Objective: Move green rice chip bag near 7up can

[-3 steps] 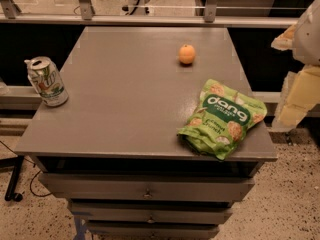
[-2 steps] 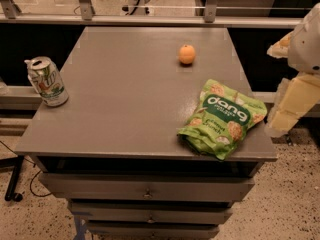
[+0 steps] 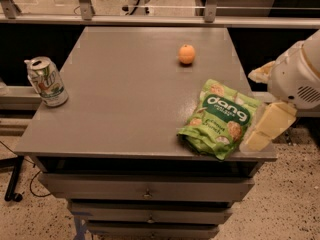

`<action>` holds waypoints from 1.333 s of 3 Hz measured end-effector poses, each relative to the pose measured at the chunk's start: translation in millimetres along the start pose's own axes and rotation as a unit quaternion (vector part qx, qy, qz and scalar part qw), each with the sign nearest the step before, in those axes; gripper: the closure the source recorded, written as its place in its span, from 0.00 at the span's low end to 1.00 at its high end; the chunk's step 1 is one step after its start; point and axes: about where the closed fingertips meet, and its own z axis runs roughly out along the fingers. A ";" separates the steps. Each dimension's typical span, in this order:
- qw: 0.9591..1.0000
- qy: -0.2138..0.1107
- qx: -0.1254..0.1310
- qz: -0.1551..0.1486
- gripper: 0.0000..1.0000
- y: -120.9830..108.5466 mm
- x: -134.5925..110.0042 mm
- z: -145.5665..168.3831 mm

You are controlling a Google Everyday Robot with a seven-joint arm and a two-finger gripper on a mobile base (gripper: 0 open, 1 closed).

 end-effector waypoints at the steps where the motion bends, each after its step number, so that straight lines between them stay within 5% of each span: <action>1: 0.999 -0.034 -0.019 0.003 0.00 13.3 -4.7 29.3; 2: 0.998 -0.061 -0.028 0.005 0.00 19.5 -12.3 48.9; 4: 0.995 -0.098 -0.032 0.010 0.41 29.9 -32.8 66.1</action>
Offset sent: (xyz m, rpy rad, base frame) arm 0.0017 0.0524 -0.0641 0.2055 0.0177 0.0439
